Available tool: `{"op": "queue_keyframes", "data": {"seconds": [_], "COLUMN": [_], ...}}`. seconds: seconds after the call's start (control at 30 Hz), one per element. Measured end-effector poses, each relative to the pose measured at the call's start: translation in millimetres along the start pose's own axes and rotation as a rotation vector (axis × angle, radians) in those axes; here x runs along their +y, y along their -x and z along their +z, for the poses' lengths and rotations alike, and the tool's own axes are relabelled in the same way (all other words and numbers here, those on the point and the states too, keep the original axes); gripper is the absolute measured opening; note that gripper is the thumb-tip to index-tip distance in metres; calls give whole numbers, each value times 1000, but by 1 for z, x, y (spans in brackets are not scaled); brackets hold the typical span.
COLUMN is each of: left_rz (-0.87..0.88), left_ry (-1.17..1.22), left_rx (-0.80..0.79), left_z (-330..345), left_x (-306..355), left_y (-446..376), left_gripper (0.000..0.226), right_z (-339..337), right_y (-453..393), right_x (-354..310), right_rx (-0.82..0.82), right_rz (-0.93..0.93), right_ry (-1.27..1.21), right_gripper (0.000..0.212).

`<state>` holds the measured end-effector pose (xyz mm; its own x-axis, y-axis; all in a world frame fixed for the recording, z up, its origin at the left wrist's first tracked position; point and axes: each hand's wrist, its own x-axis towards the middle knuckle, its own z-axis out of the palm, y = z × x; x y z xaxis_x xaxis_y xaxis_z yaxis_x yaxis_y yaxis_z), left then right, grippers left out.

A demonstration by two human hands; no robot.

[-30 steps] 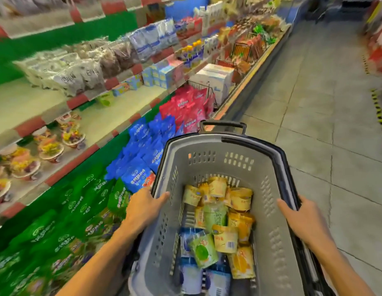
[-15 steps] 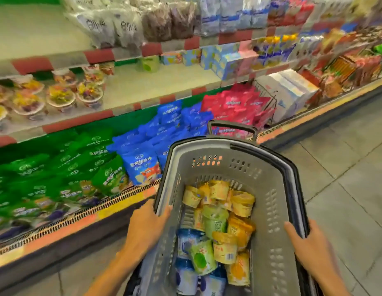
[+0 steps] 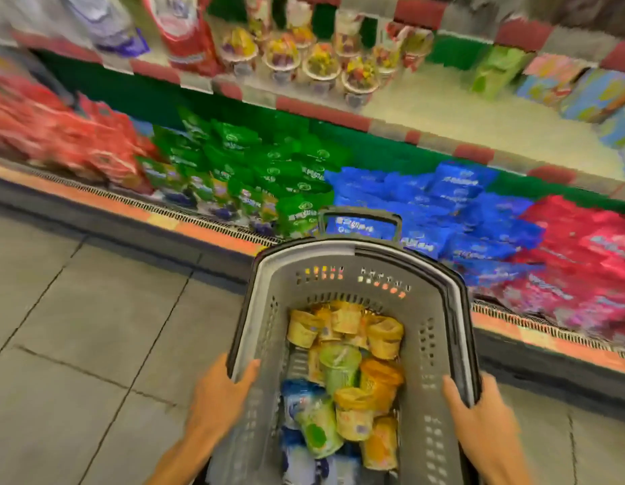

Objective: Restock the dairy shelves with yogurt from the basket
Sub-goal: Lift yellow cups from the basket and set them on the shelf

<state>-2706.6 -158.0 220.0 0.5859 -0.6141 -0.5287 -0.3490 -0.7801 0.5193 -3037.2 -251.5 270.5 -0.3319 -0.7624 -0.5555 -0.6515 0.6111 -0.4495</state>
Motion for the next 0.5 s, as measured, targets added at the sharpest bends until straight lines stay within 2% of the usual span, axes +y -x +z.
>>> {"op": "queue_keyframes", "data": {"seconds": [0.03,0.17,0.23,0.3,0.33,0.4,0.43,0.5], "left_rz": [8,-174,-231,-319,-321,-385,-395,-480], "left_ry": [10,68,100,190,239,278,287,301], "left_rx": [-1,144,200,248,245,315,299,361], "left_z": [1,11,16,28,28,44,45,67], "left_x": [-1,-71,-90,-132,-130,-170,-169,-209], "left_y": [-2,-9,-14,-26,-28,-44,-47,-73], "left_gripper": [42,36,36,33,29,26,26,28], "right_z": [0,71,92,145,146,202,203,262], "right_y": [-1,-32,-41,-57,-59,-76,-78,-103], "right_x": [-5,-22,-32,-40,-48,-56,-62,-69], "right_rx": [-2,-94,-126,-178,-180,-246,-250,-307], "right_rz": [-20,-222,-308,-423,-440,-541,-543,-617], "right_ry": [19,174,228,298,301,345,346,384], "right_gripper": [38,31,32,32,32,35,38,43]}}
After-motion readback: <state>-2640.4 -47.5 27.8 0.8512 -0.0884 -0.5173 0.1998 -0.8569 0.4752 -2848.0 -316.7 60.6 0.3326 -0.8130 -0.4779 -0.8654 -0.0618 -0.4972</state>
